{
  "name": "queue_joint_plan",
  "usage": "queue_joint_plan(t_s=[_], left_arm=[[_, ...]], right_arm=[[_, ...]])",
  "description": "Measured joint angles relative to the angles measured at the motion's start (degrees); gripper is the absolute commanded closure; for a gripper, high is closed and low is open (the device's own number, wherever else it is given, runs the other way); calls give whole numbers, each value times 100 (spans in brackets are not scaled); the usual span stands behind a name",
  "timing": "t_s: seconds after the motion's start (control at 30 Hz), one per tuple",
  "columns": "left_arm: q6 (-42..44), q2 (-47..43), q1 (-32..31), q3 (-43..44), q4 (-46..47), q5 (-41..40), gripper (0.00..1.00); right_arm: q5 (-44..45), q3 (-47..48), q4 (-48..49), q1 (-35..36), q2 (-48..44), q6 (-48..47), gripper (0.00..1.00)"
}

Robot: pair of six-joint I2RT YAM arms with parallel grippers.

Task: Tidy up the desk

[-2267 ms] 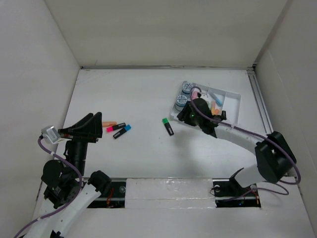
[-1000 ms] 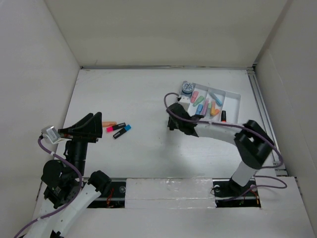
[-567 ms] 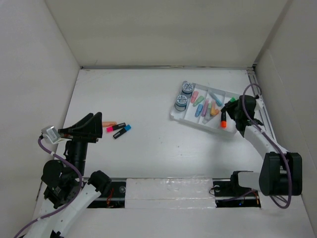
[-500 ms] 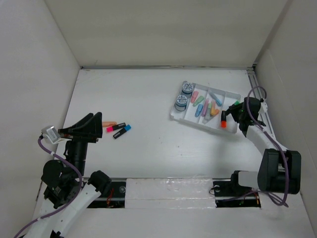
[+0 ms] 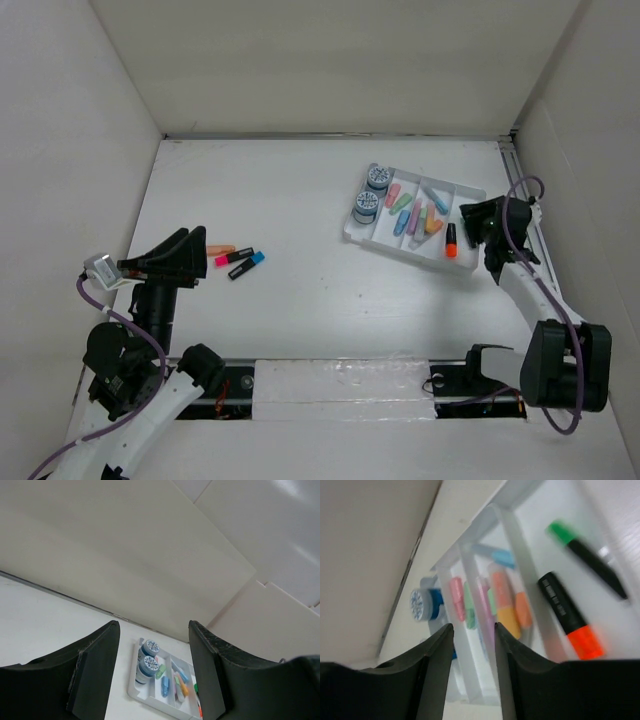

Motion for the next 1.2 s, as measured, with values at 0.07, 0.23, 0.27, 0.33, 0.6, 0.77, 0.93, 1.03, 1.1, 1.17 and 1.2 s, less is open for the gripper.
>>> queue_joint_plan(t_s=[0.07,0.23,0.27,0.33,0.6,0.77,0.93,1.03,1.1,1.17,1.2], left_arm=[[-2,2,0,0,2,0,47],[0,7,0,0,2,0,47],[-2,9,0,0,0,0,48],[0,11,0,0,0,-9,48],[-20,15,0,0,-4,-103,48],[-52,7,0,0,-28,-221,48],[-66,-2,0,0,-26,-240,48],[-66,-2,0,0,-26,-232,48],[-66,-4,0,0,-26,-221,48],[-66,-7,0,0,-26,-210,48],[-66,-9,0,0,-26,-210,48]], right_arm=[[267,-22,129,496,-125,-85,93],[369,363,376,2251,566,-704,100],[313,553,409,2664,861,-925,99],[271,1012,374,3456,1462,-1364,88],[693,3641,-444,6057,3928,-3001,37],[883,5206,-1134,6531,5088,-3342,31],[1565,6743,-1996,6605,6035,-3080,31],[2000,7066,-2428,6693,6214,-2769,33],[2173,7213,-2675,6795,6284,-2542,31],[2271,7375,-2887,6926,6354,-2337,24],[2306,7464,-2988,6985,6393,-2253,21]])
